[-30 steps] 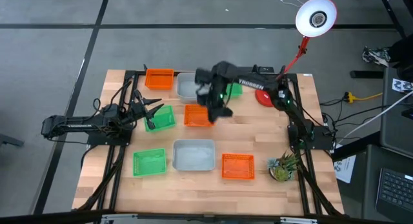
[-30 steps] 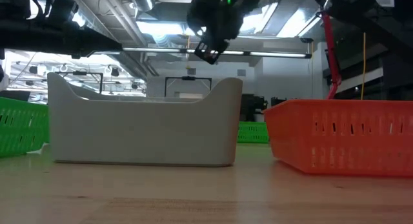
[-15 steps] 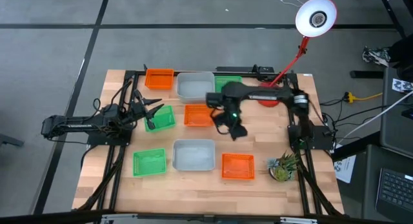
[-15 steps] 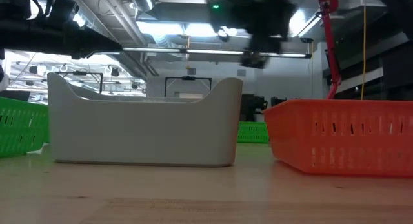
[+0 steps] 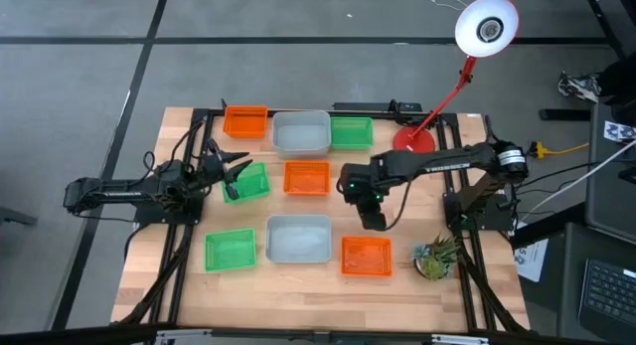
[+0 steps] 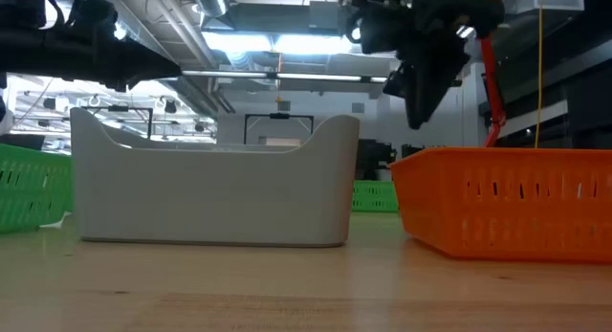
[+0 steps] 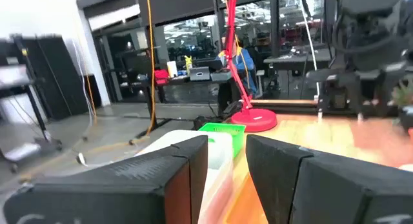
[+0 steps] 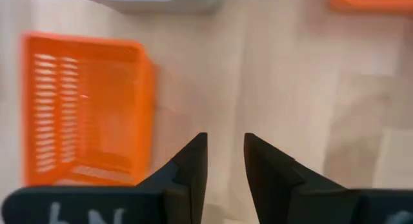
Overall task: Stack baskets by color
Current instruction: Stack the center orange bin on the top left orange bin
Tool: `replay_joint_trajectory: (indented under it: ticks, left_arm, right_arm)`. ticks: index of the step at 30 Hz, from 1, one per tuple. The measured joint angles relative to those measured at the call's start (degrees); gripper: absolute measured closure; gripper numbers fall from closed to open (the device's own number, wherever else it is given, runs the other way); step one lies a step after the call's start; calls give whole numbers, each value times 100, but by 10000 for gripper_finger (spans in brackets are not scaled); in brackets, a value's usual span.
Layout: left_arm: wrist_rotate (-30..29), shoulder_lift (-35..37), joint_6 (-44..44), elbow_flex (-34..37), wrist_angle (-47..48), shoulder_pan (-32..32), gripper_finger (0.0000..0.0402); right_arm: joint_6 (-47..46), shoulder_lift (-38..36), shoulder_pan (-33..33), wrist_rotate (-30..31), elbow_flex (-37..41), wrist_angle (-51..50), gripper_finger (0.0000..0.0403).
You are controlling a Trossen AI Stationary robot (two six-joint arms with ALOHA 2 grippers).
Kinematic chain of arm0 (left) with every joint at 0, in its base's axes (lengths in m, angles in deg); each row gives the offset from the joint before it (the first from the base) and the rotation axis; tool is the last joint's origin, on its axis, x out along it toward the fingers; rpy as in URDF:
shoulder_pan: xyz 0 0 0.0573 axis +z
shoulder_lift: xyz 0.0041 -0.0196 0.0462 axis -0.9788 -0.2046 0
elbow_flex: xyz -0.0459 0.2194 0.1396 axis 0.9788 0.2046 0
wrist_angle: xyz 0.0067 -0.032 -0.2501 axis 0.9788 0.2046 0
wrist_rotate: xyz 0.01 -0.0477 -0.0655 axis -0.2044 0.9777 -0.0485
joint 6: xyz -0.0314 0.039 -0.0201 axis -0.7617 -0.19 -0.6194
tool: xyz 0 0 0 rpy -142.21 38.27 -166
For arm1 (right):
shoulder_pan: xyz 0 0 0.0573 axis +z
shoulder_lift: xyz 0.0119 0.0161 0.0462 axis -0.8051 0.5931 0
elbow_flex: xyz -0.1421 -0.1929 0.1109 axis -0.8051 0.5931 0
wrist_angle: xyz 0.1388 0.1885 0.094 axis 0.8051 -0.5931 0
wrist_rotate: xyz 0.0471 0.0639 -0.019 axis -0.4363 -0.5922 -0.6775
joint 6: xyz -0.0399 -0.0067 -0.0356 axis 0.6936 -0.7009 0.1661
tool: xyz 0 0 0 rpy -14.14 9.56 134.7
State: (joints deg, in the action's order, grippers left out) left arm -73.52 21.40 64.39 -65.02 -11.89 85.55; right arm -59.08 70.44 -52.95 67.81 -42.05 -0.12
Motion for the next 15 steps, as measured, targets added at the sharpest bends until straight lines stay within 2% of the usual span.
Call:
replay_joint_trajectory:
  ticks: [2,5,8,12,15]
  left_arm:
    - [-52,-7,-154,-103,311,0,301]
    - [-393,-101,-577,-532,1469,0,301]
    - [-600,-391,-1072,-956,2331,0,301]
    - [-602,-726,-1166,-1141,2371,0,301]
    - [-605,-832,-1058,-1153,2375,0,301]
  right_arm:
    - [3,-150,-3,123,154,-56,303]
    - [-4,-441,-3,122,465,60,303]
    - [71,-755,-4,356,852,616,303]
    - [290,-965,-12,824,1310,2238,303]
    - [396,-954,-47,633,1418,2734,303]
